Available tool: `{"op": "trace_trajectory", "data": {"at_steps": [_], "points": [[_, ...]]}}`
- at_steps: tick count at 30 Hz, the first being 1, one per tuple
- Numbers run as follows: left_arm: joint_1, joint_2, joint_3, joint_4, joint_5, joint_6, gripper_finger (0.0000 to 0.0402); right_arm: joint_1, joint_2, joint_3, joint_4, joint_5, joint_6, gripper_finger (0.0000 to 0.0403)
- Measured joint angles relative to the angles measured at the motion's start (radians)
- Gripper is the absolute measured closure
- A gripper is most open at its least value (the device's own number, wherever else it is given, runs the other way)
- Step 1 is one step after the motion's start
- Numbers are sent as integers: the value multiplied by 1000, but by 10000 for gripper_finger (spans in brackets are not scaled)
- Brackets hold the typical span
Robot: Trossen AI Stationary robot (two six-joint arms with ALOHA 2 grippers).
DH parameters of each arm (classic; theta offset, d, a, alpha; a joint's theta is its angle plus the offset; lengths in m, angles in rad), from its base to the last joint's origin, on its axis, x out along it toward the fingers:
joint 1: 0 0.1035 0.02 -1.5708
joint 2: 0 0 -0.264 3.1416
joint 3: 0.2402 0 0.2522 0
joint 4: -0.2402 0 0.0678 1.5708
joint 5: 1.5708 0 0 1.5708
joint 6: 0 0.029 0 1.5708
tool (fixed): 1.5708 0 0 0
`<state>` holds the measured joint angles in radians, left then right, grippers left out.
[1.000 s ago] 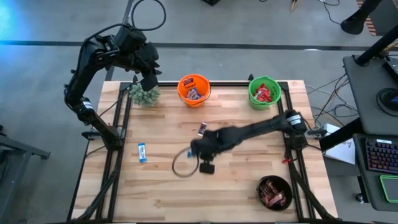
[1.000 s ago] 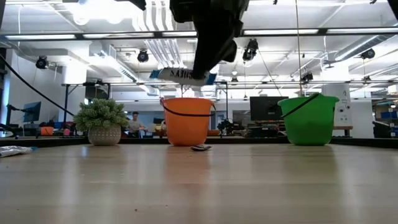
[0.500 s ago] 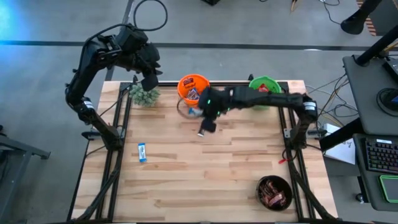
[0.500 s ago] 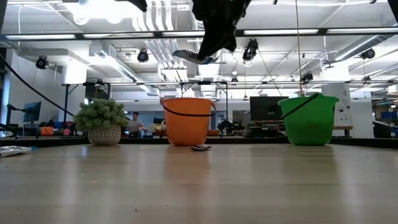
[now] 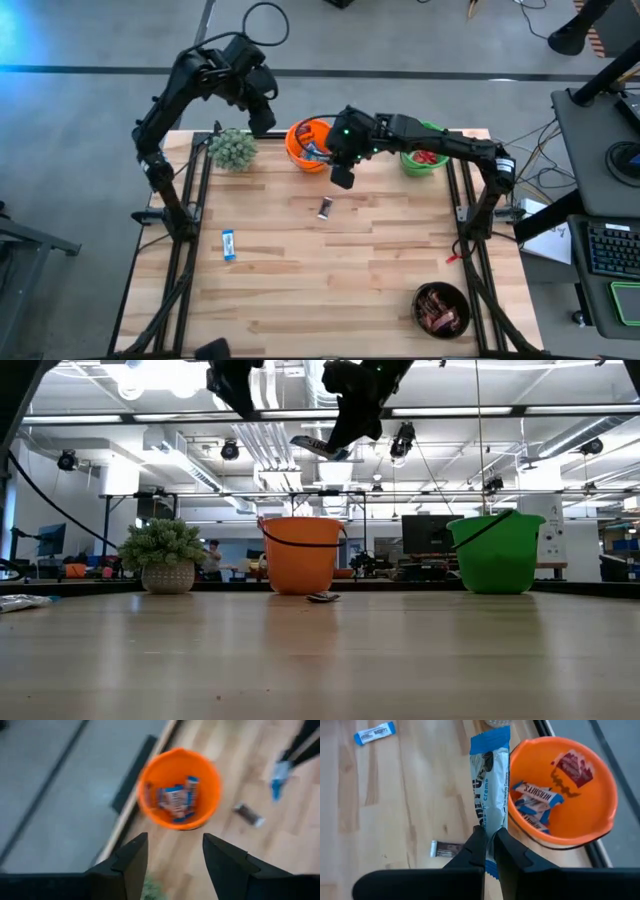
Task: Sort candy
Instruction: Put the white chocolate into the orange bucket
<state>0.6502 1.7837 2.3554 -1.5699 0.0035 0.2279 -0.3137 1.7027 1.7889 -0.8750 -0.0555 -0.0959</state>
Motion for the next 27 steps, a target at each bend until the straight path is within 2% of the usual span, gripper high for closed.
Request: {"op": "trace_trajectory", "data": {"at_steps": [5,11,21,27], "points": [[3,43,-7,4,186,49,222,-31,1,13,52,-1,-57,391],[11,102,-7,67,259,75,229,-88,1,37,94,0,-88,391],[66,153,-2,157,514,18,238,-135,1,77,107,-6,-128,390],[64,161,-2,188,549,6,238,-145,1,94,113,-55,-134,390]]}}
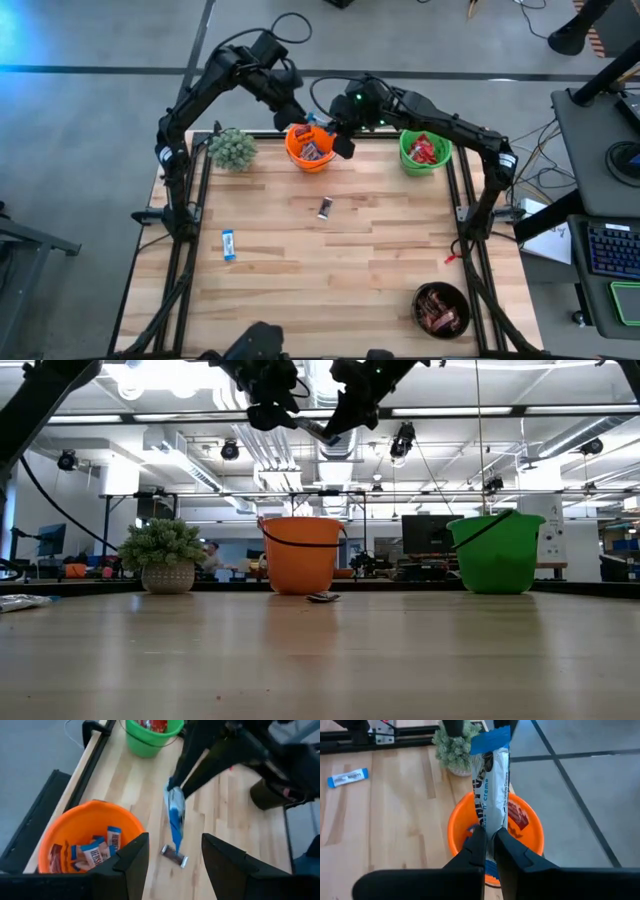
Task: Sort candy
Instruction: Put the white chocolate into the orange bucket
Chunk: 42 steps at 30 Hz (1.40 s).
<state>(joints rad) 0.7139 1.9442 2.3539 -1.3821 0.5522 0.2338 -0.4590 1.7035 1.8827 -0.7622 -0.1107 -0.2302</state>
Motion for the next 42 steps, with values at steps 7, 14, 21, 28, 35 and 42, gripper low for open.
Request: {"op": "trace_trajectory", "data": {"at_steps": [7,14,21,28,35,42], "points": [[5,0,0,36,11,-11,238,0,0,5,9,-2,-5,390],[8,31,0,55,16,-34,238,0,0,18,11,-1,-5,390],[7,56,1,65,24,-12,239,-1,1,28,16,2,2,390],[7,56,2,79,68,22,279,0,1,28,21,-2,2,390],[7,56,2,81,73,35,389,-2,1,28,24,6,6,390],[7,54,2,79,71,37,393,-2,1,35,27,6,29,389]]}}
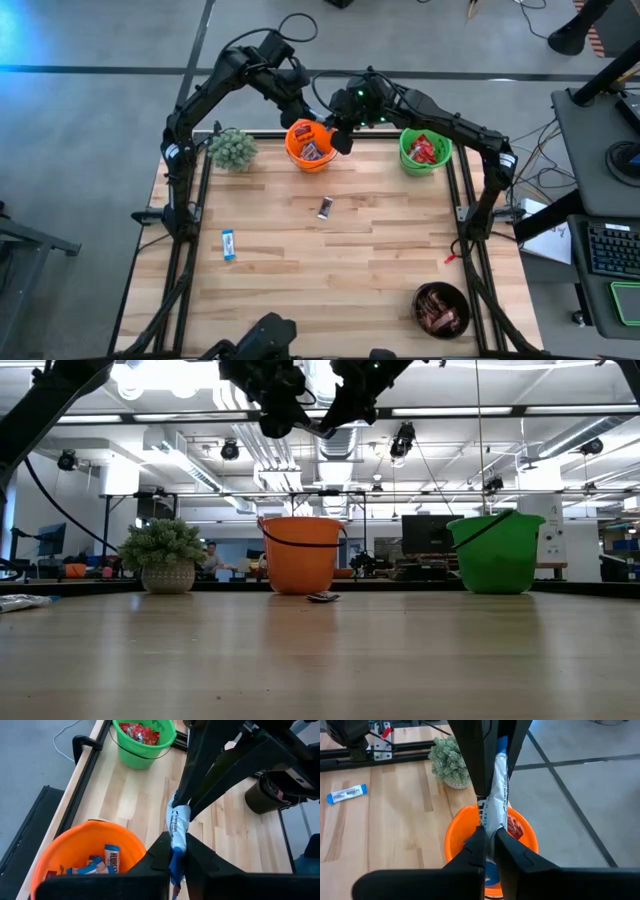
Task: Sort candy
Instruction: Put the white chocolate into the orange bucket
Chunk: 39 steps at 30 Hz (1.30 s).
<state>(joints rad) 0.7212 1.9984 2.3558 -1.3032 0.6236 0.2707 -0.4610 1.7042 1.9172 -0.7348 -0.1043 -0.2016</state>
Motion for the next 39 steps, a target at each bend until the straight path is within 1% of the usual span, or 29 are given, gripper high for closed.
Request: {"op": "trace_trajectory", "data": {"at_steps": [4,9,11,14,15,18,21,25,30,37,39], "points": [[0,-3,0,1,0,0,397,0,0,21,-20,-1,0,368],[0,-4,0,-17,-11,7,397,-4,-1,39,-31,8,8,314],[0,-4,0,-26,-51,18,397,-4,-1,43,-35,55,12,292],[1,-4,0,-44,-192,45,397,-5,-1,54,-42,147,10,267],[3,-4,0,-49,-218,53,398,-5,-1,56,-46,171,14,260],[8,-4,0,-52,-224,63,398,-5,-1,57,-65,194,19,245],[12,-4,0,-52,-223,68,398,-5,-1,57,-95,195,18,237],[16,-4,0,-58,-222,80,398,-5,-1,57,-142,222,18,234],[18,-4,0,-73,-226,88,398,-5,-1,57,-204,287,19,240],[19,-4,-1,-95,-300,89,398,-6,-1,57,-283,347,19,245],[22,-4,-2,-107,-303,91,398,-9,-1,57,-312,350,18,244]]}}
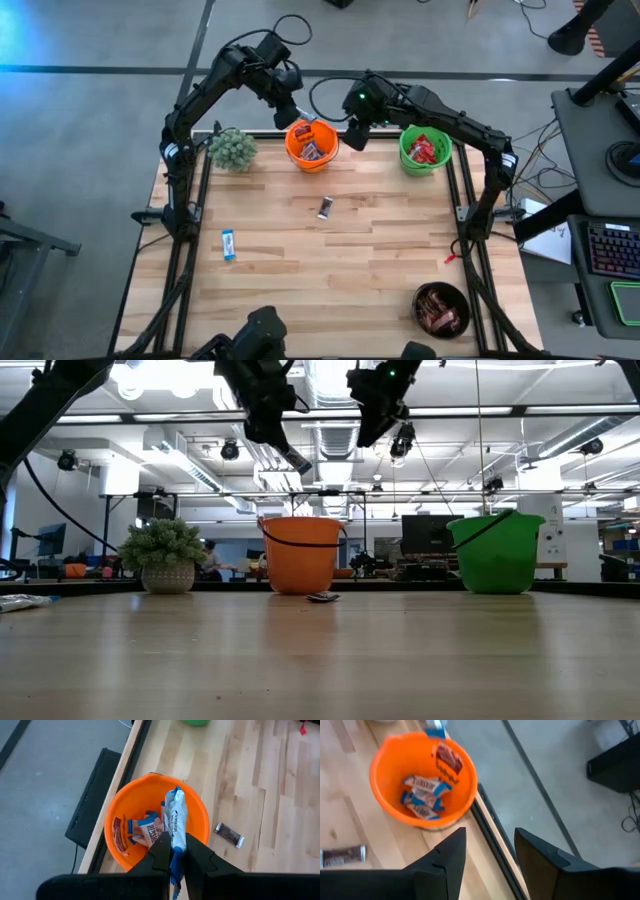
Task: Sort candy
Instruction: Put the white chocolate into the orange bucket
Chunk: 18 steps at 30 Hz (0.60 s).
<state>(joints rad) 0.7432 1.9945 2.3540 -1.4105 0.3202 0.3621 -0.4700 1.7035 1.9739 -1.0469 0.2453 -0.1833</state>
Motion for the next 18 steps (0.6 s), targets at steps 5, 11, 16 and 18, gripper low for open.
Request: {"op": "trace_trajectory", "data": {"at_steps": [5,11,16,18], "points": [[5,0,-10,-4,-19,1,398,-15,0,0,-47,2,0,245],[6,1,-31,-4,-68,7,398,-28,0,0,-48,2,16,250],[6,1,-40,-4,3,23,397,-33,0,0,-37,2,16,247],[6,1,-41,-1,32,24,393,-37,0,0,-35,2,16,249]]}}
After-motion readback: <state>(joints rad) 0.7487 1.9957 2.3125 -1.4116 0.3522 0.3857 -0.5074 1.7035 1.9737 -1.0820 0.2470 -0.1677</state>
